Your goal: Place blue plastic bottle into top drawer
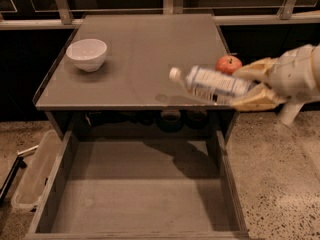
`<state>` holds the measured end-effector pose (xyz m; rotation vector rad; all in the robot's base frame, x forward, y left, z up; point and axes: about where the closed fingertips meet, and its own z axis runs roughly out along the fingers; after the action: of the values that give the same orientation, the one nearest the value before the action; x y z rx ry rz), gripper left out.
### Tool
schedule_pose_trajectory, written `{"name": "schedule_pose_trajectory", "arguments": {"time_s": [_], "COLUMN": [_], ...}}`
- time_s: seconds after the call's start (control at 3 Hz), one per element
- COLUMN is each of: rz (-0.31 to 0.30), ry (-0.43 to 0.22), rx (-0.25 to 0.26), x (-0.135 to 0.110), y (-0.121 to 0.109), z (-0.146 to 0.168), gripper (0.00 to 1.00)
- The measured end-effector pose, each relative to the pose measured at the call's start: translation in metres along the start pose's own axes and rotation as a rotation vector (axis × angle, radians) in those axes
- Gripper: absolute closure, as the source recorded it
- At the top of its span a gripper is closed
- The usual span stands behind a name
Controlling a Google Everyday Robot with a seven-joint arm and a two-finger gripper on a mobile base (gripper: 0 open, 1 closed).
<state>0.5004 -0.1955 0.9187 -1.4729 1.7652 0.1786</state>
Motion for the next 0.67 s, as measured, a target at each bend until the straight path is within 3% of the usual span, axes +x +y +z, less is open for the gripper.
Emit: {"name": "schedule_pose_trajectory", "arguments": {"time_s": [0.33, 0.67], "rz": [0.043, 0.043], "ry": [0.056, 0.056], "rx": [-0.175, -0.175], "x": [0.0381, 0.0381], "y": [0.0797, 0.0798], "z": [0.0438, 0.0439], "gripper": [1.00, 1.00]}}
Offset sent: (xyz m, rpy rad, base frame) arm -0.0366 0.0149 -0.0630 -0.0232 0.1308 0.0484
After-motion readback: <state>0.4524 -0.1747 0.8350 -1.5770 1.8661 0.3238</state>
